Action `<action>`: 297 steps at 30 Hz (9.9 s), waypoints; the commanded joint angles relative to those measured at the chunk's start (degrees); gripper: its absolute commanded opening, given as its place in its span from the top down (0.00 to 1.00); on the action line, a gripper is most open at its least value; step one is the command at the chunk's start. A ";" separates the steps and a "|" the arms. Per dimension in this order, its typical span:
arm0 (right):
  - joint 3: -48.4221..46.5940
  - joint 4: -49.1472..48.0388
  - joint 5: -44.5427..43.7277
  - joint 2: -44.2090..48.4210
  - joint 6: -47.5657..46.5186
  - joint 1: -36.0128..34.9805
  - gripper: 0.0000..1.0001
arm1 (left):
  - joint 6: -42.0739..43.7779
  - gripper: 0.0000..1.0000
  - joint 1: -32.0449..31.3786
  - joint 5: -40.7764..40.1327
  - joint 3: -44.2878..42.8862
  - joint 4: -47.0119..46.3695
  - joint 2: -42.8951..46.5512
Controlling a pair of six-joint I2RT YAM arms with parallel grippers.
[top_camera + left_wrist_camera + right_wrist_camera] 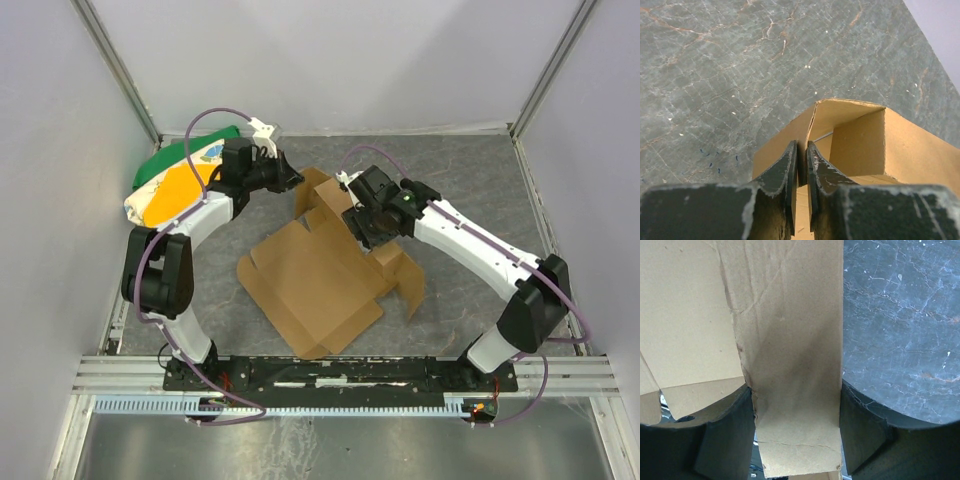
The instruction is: Fold the paper box
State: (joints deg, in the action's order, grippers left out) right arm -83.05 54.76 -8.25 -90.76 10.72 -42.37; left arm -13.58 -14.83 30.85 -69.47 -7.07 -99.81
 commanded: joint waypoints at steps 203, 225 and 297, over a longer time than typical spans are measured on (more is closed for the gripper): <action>-3.55 6.94 -3.25 -5.91 1.85 -0.72 0.63 | -16.17 0.38 -3.58 -21.34 11.15 -28.50 -4.80; -4.22 7.72 -4.07 -6.93 2.04 -0.72 0.63 | -14.56 0.68 -3.54 -14.16 0.30 -24.46 -13.71; -1.00 3.74 3.51 -3.97 1.52 6.22 0.63 | -12.37 0.47 -3.65 -11.75 -0.53 -21.31 -12.70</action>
State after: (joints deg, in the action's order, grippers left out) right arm -86.32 56.58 -8.82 -94.04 11.70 -37.10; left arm -27.70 -18.44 17.08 -67.02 -24.47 -111.02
